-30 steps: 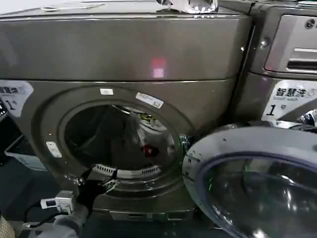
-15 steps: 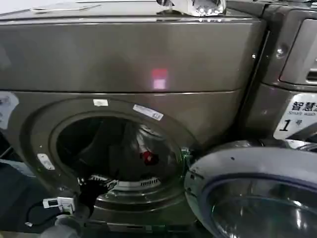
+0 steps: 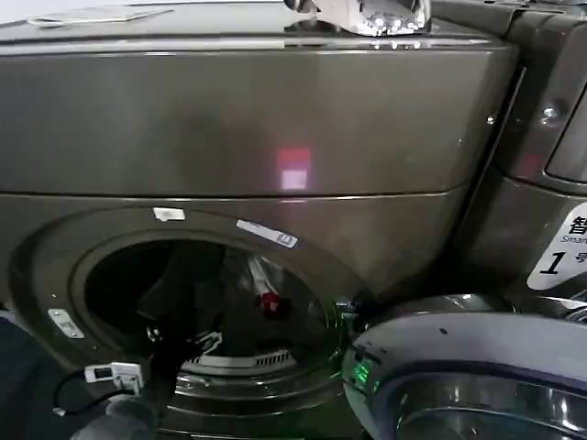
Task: Grasp the clothes from the dryer.
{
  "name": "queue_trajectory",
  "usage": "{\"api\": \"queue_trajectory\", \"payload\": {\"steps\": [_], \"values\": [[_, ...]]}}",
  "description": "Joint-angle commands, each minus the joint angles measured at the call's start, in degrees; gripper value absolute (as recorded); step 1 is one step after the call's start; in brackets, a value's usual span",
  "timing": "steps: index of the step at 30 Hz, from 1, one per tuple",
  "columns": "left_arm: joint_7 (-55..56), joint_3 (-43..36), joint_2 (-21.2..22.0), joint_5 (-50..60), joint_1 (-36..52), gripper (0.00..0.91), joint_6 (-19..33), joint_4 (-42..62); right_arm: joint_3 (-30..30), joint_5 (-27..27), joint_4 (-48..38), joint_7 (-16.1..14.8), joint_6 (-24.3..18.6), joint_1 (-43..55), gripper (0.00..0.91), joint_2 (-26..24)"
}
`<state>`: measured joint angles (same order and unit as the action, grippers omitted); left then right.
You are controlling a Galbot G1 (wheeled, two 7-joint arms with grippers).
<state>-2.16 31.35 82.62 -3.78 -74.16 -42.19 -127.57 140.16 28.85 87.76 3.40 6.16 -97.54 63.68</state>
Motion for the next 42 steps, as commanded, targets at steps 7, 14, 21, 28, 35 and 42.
{"api": "queue_trajectory", "payload": {"steps": [7, 14, 21, 28, 35, 42], "values": [[0.0, -4.21, 2.8, 2.9, 22.25, 0.907, -0.82, 24.02, -0.57, 0.24, 0.43, -0.06, -0.47, -0.02, 0.907, 0.22], [-0.03, -4.11, 3.98, 5.2, 30.57, 0.907, 3.1, 35.98, 0.27, 0.53, 0.23, -0.09, -0.42, -0.78, 0.907, 0.19], [-1.62, -4.48, 4.58, 11.51, 37.13, 0.907, 6.44, 47.1, 0.14, 0.52, 0.42, -0.15, -0.46, -0.75, 0.907, 0.41], [-43.79, -7.12, 3.67, 64.99, 39.15, 0.907, 20.42, 49.48, -0.38, 0.47, 0.62, -0.33, -0.47, -0.68, 0.907, 0.31], [-58.97, -5.74, 3.06, 78.45, 39.78, 0.907, 39.06, 45.02, -0.47, 0.37, 0.53, -0.41, -0.83, -1.11, 0.907, 0.75], [-73.21, -4.65, 3.81, 84.43, 42.04, 0.907, 45.66, 46.6, -1.37, 0.29, 1.44, -0.58, -0.73, -0.63, 0.907, 0.8]]}}
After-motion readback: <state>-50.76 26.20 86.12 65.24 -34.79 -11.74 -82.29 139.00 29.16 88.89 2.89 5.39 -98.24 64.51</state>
